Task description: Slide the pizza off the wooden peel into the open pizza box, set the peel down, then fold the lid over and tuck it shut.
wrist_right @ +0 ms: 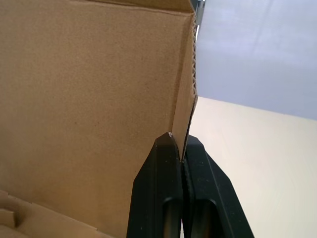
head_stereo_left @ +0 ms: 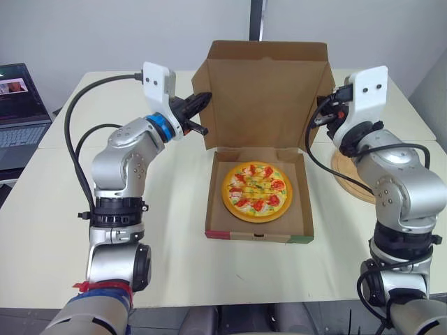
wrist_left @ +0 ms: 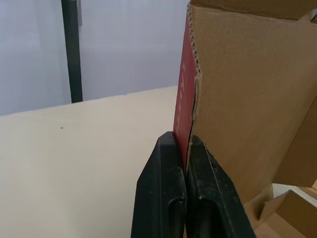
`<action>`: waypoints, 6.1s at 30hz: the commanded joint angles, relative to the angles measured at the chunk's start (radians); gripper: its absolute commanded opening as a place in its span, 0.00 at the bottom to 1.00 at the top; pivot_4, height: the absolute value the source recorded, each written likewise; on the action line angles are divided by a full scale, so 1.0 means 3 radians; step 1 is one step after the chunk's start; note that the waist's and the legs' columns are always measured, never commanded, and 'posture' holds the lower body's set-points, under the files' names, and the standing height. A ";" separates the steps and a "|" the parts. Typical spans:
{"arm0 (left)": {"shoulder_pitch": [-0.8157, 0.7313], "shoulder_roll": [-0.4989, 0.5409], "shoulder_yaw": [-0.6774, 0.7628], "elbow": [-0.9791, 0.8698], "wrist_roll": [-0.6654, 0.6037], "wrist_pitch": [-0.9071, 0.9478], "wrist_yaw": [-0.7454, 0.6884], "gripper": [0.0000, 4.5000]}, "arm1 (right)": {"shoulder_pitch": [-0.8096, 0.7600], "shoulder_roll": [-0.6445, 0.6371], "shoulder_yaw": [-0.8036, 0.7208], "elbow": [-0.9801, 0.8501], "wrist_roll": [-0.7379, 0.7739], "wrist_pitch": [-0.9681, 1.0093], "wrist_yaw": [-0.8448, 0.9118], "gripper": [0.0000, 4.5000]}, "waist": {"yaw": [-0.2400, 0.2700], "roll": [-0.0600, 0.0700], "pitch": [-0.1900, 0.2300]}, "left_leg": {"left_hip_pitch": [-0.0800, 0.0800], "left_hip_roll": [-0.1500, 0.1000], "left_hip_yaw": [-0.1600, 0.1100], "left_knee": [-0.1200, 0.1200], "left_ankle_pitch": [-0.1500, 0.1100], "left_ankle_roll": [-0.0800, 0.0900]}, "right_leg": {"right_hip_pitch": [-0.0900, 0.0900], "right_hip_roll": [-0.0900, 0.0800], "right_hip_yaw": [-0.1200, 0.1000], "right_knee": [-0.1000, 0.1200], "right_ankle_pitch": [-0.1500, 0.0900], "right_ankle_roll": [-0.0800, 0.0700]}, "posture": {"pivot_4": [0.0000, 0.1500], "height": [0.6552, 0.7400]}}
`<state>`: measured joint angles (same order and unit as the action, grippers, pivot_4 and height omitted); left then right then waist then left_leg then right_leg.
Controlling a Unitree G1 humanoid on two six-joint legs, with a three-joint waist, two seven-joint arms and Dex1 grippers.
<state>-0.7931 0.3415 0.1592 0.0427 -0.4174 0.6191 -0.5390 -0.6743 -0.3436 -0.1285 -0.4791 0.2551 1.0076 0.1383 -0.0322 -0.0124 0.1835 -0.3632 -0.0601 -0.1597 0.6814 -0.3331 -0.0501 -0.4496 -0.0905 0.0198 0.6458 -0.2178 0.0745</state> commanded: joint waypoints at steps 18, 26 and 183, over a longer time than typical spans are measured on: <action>0.0464 -0.0183 -0.0115 -0.0493 0.0009 -0.0602 -0.0008 0.19 | 0.0130 0.0069 0.0056 -0.0231 0.0015 -0.0080 -0.0028 0.00 | 0.0001 0.0001 -0.0003 | 0.0001 0.0000 0.0001 0.0000 0.0003 -0.0003 | 0.0001 0.0001 0.0000 0.0002 0.0002 -0.0003 | 1.00 1.00; 0.0530 0.0001 0.0029 -0.0453 -0.0162 -0.0634 -0.0231 0.53 | 0.0127 0.0057 0.0054 -0.0226 0.0028 -0.0072 -0.0014 0.00 | -0.0008 0.0001 -0.0003 | 0.0002 0.0002 0.0001 -0.0001 0.0003 -0.0003 | 0.0001 0.0002 -0.0001 0.0002 0.0002 -0.0003 | 1.00 1.00; 0.2550 0.0043 -0.0216 -0.2326 -0.0622 -0.0613 0.0506 0.00 | 0.2283 0.0468 -0.0111 -0.1667 0.0869 0.0225 0.0462 0.86 | 0.0016 0.0001 -0.0079 | 0.0116 0.0026 -0.0002 -0.0059 -0.0004 0.0007 | 0.0100 0.0020 -0.0008 -0.0019 -0.0037 0.0005 | 1.00 1.00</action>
<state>-0.0229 0.3497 0.1030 -0.6229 -0.6075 0.4600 -0.3667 -0.0055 -0.1790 -0.1403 -0.9772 0.4752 1.0655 0.2379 -0.0275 -0.0121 0.1599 -0.3285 -0.0522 -0.1604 0.6637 -0.3342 -0.0479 -0.4197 -0.0845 0.0173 0.6402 -0.2291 0.0760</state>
